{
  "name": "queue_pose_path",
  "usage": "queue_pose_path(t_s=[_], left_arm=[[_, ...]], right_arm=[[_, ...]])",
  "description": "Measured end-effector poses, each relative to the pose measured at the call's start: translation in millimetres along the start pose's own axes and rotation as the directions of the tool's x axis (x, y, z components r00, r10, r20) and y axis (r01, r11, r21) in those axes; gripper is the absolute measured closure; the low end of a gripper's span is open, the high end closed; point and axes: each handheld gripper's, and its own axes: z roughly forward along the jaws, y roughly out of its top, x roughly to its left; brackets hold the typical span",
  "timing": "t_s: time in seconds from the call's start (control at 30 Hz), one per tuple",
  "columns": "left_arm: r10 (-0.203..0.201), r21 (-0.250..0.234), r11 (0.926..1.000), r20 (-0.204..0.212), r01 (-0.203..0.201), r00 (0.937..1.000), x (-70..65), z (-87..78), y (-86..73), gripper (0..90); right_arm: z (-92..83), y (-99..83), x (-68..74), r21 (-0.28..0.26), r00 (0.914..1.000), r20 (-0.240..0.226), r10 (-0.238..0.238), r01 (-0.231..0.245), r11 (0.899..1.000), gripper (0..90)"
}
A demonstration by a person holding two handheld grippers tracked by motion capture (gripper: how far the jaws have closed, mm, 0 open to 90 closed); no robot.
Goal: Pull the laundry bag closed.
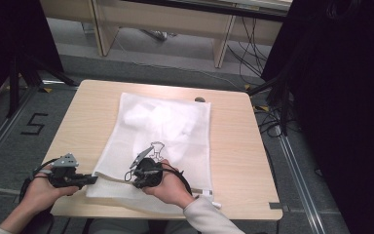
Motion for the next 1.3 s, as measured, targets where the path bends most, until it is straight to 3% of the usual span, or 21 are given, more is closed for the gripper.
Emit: queue_pose_path(t_s=[0.47,0.63,0.7,0.77,0.9,1.0,1.03,1.3], left_arm=[[-0.002,0.004,1.0000,-0.005,0.002,1.0000,0.0,-0.1,0.0,85.0],[-0.007,-0.015,0.9999,-0.005,0.007,1.0000,-0.4,1.1,-0.6,84.9],[0.014,0.001,0.9999,-0.007,-0.014,0.9999,1.1,-0.3,-0.5,85.0],[-0.006,-0.018,0.9998,-0.004,0.006,1.0000,-0.1,1.0,-0.9,84.9],[0.000,0.005,1.0000,-0.008,0.000,1.0000,0.7,-0.2,-0.3,85.0],[-0.015,-0.007,0.9999,-0.008,0.014,0.9999,-0.3,0.6,-0.8,85.0],[0.000,0.006,1.0000,-0.011,0.000,0.9999,0.4,-0.4,-0.1,85.0],[0.003,0.004,1.0000,-0.006,-0.003,1.0000,1.1,0.0,-0.3,85.0]], right_arm=[[-3.8,-3.4,-0.9,0.007,0.9999,0.012,0.007,-0.007,1.000,82.4],[-5.4,-3.9,-1.0,0.003,0.9998,0.016,0.011,-0.011,1.000,82.4],[-5.8,-3.8,-0.8,0.003,0.9999,0.015,0.007,-0.007,1.000,82.4],[-5.8,-4.1,-0.8,0.005,0.9998,0.016,0.007,-0.007,1.000,82.4],[-7.7,-5.7,-2.3,0.004,0.9997,0.020,0.012,-0.012,1.000,82.4],[-8.2,-6.8,-2.7,0.004,0.9998,0.018,0.011,-0.012,1.000,82.4],[-8.2,-6.8,-2.7,0.004,0.9998,0.018,0.011,-0.012,1.000,82.4],[-11.3,-8.9,-3.5,0.004,0.9995,0.024,0.018,-0.018,1.000,82.4]])
